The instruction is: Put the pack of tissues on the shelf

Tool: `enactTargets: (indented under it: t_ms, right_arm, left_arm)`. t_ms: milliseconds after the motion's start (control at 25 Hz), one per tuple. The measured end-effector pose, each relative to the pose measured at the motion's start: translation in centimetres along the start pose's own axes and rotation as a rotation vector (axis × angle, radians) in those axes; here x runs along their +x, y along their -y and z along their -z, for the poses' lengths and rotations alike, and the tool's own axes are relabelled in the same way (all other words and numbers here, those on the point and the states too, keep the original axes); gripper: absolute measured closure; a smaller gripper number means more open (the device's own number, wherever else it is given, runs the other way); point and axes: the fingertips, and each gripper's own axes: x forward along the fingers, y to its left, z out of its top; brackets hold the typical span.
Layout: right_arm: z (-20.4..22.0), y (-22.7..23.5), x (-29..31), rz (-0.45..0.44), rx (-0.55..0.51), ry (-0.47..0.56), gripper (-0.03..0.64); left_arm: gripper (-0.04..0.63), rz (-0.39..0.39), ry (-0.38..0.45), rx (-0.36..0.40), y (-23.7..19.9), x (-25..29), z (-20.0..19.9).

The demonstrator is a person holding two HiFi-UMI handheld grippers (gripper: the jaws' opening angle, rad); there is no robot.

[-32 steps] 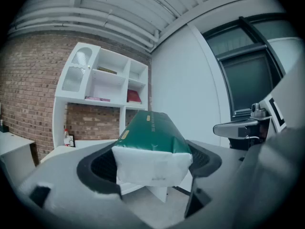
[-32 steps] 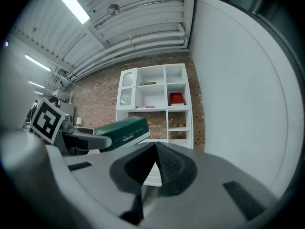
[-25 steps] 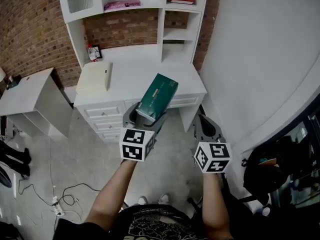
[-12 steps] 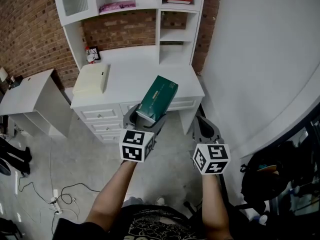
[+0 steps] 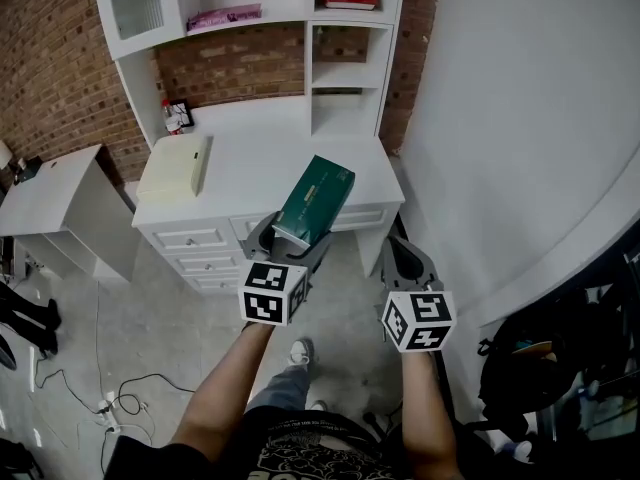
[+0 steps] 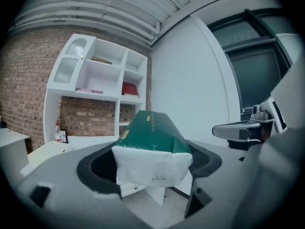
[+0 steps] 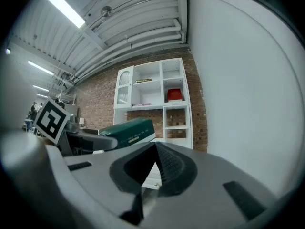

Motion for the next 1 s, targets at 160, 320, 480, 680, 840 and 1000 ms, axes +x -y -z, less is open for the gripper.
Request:
enactTargets:
  t_ms: [160, 320, 480, 680, 840, 1000]
  right_arm:
    - [0.4, 1.3, 2.1, 0.009, -0.005, -0.007, 0.614]
    - [0.4, 2.5, 5.4, 0.01, -0.008, -0.017, 0.614]
    - [0.6, 3.7, 9.2, 0.014, -0.025, -0.031, 0.614]
    - [0.0, 5.4, 15.0, 0.023, -0.032, -0.041, 0.614]
    - [-1.1, 7.0, 19.7, 0.04, -0.042, -0.046, 0.614]
    - [-1.8, 8.6, 24.0, 0.051, -0.031, -0.048, 0.614]
  left_arm:
    - [0.175, 0.009, 0.003, 0.009, -0.7, 2.4, 0.0]
    - [0.175, 0.011, -0.004, 0.0, -2.5, 5.4, 0.2]
    - [0.175, 0.012, -0.001, -0.012, -4.7, 9.1, 0.1]
    - [0.175, 0.03, -0.005, -0.009, -7.8, 14.4, -0.9]
    - [0.175, 0.049, -0.01, -0.004, -10.1, 18.8, -2.0]
    - [0.173, 0.062, -0.006, -0.004, -12.5, 22.7, -2.9]
